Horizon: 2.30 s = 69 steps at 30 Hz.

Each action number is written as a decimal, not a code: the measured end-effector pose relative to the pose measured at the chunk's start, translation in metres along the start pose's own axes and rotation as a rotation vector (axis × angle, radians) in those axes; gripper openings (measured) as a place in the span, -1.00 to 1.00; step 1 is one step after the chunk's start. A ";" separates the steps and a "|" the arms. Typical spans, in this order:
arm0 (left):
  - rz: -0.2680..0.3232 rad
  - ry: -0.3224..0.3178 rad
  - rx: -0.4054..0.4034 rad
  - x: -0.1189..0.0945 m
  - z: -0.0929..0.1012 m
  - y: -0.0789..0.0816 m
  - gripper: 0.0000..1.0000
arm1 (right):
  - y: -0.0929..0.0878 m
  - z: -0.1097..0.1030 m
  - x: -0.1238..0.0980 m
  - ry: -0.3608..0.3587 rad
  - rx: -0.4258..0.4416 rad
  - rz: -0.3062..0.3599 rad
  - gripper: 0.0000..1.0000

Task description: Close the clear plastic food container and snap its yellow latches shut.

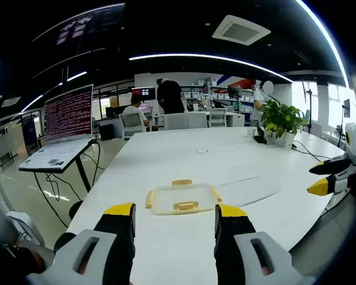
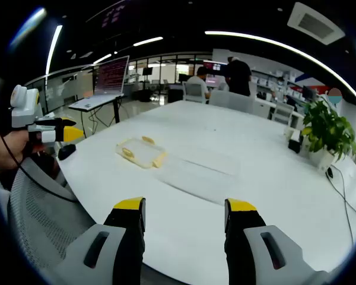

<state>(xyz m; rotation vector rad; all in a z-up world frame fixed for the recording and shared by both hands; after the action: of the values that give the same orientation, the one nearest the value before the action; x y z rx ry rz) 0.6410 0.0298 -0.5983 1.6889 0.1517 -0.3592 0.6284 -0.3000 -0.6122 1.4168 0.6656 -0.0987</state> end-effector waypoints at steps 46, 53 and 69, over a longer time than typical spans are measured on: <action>0.005 0.004 0.000 -0.003 0.002 0.000 -0.04 | -0.002 0.001 -0.003 -0.004 0.002 0.006 0.02; 0.005 -0.004 -0.030 -0.005 -0.001 0.000 -0.02 | -0.001 0.000 -0.002 0.003 0.010 0.001 0.03; -0.094 -0.242 0.100 0.047 -0.042 -0.006 -0.03 | 0.053 -0.009 0.061 0.234 -0.100 -0.028 0.04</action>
<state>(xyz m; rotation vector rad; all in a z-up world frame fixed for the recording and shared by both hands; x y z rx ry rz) 0.6895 0.0671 -0.6140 1.7253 0.0344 -0.6465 0.6982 -0.2621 -0.5951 1.3343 0.8711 0.0791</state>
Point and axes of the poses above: the point that each gripper's makers call its tool centre point, and the gripper's own axes: x roughly forward along the fingers, z roughly to its right, y roughly out of its top, the point moved 10 cm from there along -x, roughly backward along the fingers, and after that the axes turned 3 degrees about x, right-handed, at the moved point
